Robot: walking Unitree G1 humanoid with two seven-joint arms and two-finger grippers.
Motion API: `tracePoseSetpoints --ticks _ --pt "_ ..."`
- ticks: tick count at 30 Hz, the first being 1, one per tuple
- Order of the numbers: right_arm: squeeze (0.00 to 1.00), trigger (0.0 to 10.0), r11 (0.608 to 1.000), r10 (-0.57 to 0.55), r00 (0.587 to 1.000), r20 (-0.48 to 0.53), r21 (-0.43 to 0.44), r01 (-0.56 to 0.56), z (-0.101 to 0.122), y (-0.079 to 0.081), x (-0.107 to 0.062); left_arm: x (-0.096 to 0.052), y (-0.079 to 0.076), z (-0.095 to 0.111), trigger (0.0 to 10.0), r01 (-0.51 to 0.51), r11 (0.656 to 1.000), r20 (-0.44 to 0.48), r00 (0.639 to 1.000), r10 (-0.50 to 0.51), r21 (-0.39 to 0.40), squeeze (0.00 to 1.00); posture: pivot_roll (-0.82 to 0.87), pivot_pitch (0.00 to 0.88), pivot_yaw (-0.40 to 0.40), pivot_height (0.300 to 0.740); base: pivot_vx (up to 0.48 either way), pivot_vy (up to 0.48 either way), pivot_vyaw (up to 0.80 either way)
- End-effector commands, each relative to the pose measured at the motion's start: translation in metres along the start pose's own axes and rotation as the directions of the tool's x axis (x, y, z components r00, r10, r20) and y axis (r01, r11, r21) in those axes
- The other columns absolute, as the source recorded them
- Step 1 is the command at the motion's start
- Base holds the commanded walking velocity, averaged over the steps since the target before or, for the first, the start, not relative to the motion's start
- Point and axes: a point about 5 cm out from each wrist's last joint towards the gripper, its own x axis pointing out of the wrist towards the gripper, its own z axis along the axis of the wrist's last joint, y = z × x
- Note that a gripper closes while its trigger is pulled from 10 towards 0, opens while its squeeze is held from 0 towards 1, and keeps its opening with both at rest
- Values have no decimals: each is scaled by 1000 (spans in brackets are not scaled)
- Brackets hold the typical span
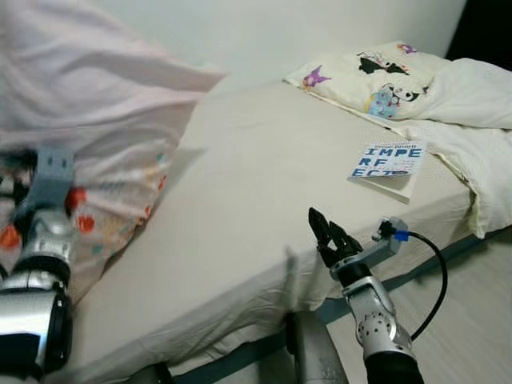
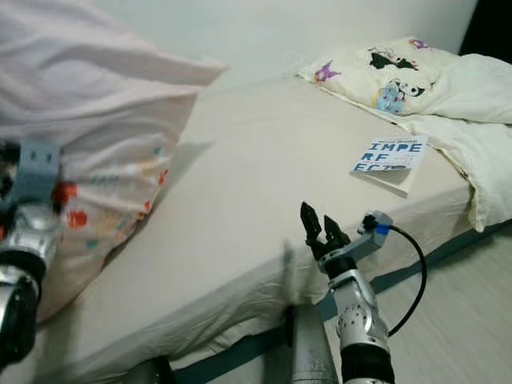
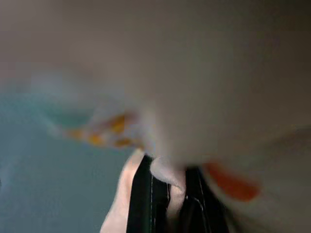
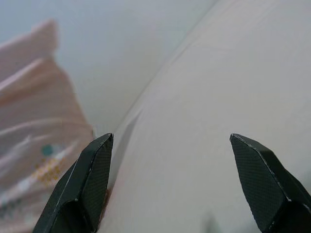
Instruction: Clean up the room
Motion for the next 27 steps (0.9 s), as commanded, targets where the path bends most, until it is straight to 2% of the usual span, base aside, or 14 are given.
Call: tracePoseSetpoints --ticks 1,3,7,10,12,14,16,18,19,21,22,24,25,27 --pt "0 10000 1000 7 1000 -27 3 -6 -8 3 1 -11 -14 -24 0 75 996 -80 994 -71 50 0 -204 116 83 550 0 0 0" --pt "0 10000 1000 7 999 -35 4 -7 -10 4 1 -46 -58 -47 0 320 939 -103 946 -308 124 0 -198 115 79 550 0 0 0" --pt "0 10000 1000 7 999 -37 7 -7 -11 4 1 -67 -81 -54 0 450 884 -105 892 -439 127 0 -199 115 80 550 0 0 0" --pt "0 10000 1000 7 999 -34 9 -7 -10 3 1 -103 -115 -52 0 641 763 -68 768 -637 82 0 -196 115 81 550 0 0 0" --pt "0 10000 1000 7 999 -33 10 -6 -10 3 2 -108 -120 -50 78 669 740 -60 743 -666 69 0 -196 114 81 550 0 0 0" --pt "0 10000 1000 5 999 -34 9 -5 -10 3 1 -129 -139 -36 510 776 631 15 631 -776 -3 0 -192 114 82 550 0 0 0" --pt "0 10000 1000 5 999 -34 9 -5 -10 3 1 -129 -139 -36 510 776 631 15 631 -776 -3 0 -192 114 82 550 0 0 0" --pt "0 10000 1000 5 999 -35 10 -4 -11 3 2 -167 -165 4 8745 921 354 206 382 -901 -160 0 -190 115 86 550 0 0 0" --pt "0 10000 1000 5 999 -35 10 -4 -11 3 2 -167 -165 4 8745 921 354 206 382 -901 -160 0 -190 115 86 550 0 0 0" --pt "0 10000 1000 5 999 -35 11 -4 -12 4 2 -190 -175 35 8941 962 141 359 221 -907 -236 0 -191 115 90 550 0 0 0" --pt "0 10000 1000 5 999 -35 11 -4 -12 4 2 -190 -175 35 8941 962 141 359 221 -907 -236 0 -191 115 90 550 0 0 0" --pt "0 10000 1000 3 999 -35 12 -2 -12 4 2 -217 -180 68 9294 956 -113 518 46 -854 -272 0 -185 117 90 550 0 0 0" --pt "0 10000 1000 3 999 -35 12 -2 -12 4 2 -217 -180 68 9294 956 -113 518 46 -854 -272 0 -185 117 90 550 0 0 0" --pt "0 10000 1000 1 999 -34 13 -1 -13 4 2 -253 -175 96 9333 895 -392 662 -162 -731 -214 0 -185 117 92 550 0 0 0"
